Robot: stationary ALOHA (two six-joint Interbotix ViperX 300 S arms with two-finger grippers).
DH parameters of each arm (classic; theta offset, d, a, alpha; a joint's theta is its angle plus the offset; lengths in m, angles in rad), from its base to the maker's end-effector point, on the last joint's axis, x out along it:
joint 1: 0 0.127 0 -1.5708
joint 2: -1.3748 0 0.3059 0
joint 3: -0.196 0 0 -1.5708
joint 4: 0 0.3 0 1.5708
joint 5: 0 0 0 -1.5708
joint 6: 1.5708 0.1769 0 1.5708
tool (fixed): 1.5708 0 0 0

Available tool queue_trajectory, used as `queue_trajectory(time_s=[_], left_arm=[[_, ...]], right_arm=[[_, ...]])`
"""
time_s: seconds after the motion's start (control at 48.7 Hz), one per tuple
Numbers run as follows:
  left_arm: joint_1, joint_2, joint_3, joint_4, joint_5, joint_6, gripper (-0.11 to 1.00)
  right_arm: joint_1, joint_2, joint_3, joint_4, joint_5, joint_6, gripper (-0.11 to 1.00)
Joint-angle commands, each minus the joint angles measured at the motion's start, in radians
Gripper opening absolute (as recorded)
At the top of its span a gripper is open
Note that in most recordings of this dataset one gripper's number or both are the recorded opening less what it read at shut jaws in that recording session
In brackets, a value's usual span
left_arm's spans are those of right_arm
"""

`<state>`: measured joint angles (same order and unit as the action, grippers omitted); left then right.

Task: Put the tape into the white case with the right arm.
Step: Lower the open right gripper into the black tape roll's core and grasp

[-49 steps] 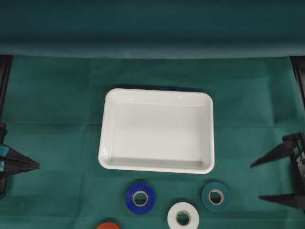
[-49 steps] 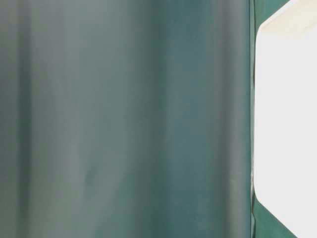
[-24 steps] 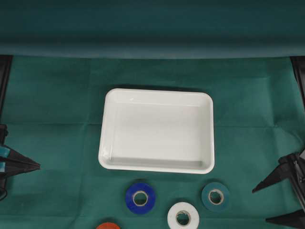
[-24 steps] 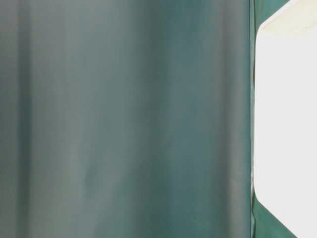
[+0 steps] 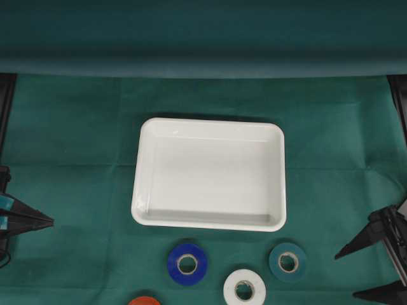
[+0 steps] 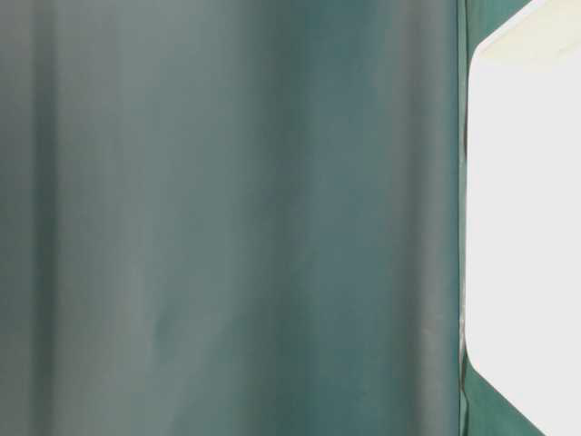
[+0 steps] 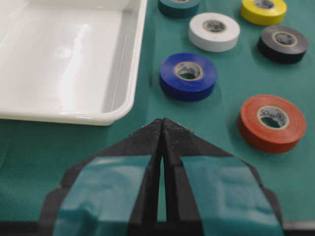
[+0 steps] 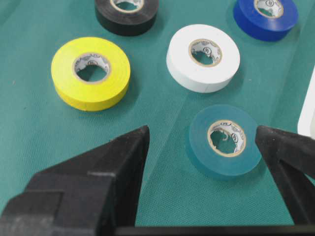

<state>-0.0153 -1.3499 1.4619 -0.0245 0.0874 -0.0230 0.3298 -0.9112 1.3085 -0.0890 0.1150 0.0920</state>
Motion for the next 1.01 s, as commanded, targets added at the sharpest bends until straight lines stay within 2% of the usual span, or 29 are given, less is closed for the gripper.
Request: queue_trajectory(time_s=[0.0,0.431,0.637,0.986], left_arm=[[0.000,0.008,-0.012,-0.002,-0.005,0.000,0.00],[0.000,0.008,-0.009,-0.002,-0.008,0.000,0.00],[0.000,0.008,-0.009,-0.002,-0.008,0.000,0.00],[0.000,0.008,-0.005,-0.002,-0.011,0.000,0.00]], right_arm=[[0.003,0.026,-0.028,0.000,-0.009,0.002,0.70],[0.021,0.298,-0.132,-0.002,-0.152,-0.005,0.70],[0.034,0.462,-0.219,-0.002,-0.216,-0.003,0.70],[0.034,0.730,-0.419,0.000,-0.244,0.000,0.70]])
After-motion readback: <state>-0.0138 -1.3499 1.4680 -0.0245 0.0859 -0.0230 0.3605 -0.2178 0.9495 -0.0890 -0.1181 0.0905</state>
